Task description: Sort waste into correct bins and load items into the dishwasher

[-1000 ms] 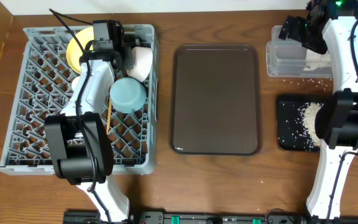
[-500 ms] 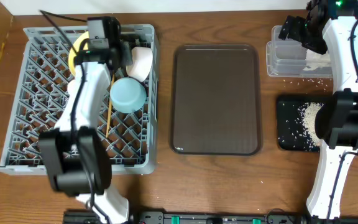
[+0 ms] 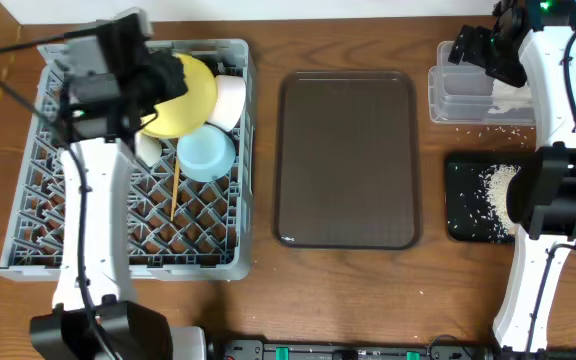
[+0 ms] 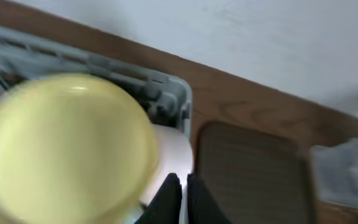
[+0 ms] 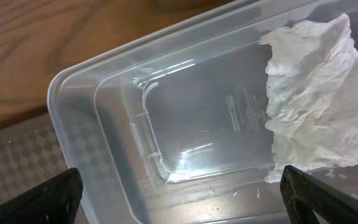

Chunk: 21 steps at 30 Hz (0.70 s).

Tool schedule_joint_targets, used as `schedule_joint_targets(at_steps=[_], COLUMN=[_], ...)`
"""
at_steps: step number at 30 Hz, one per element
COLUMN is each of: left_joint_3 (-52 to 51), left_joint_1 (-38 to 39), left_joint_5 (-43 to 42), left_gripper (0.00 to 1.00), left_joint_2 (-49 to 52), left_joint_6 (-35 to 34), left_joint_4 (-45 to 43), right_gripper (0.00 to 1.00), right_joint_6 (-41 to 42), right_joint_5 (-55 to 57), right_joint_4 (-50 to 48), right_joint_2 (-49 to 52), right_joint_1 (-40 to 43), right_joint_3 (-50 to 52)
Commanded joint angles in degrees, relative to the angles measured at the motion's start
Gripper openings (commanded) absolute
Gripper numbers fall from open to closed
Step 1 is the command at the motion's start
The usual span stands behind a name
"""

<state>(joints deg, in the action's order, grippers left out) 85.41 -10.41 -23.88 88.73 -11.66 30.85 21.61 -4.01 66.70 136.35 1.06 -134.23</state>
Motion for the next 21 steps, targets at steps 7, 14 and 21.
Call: schedule_joint_targets(at_steps=[7, 14, 21], left_joint_3=[0.0, 0.0, 0.0], left_joint_1=[-4.7, -3.9, -2.4], left_joint_5=[-5.6, 3.4, 2.7], left_gripper=[0.48, 0.66, 0.66], left_joint_2=[3.5, 10.9, 18.1], left_joint_6=[16.4, 15.7, 22.9], left_joint_4=[2.6, 1.7, 1.2], right_gripper=[0.99, 0.99, 0.99], right_joint_6=[-0.9, -0.9, -0.9], right_joint_5=[0.8, 0.8, 0.8], right_joint_4=[0.2, 0.2, 0.2], right_joint_2=[-0.7, -0.7, -0.7], right_joint_1=[-0.4, -0.4, -0.4], right_joint_3=[-0.9, -0.9, -1.0])
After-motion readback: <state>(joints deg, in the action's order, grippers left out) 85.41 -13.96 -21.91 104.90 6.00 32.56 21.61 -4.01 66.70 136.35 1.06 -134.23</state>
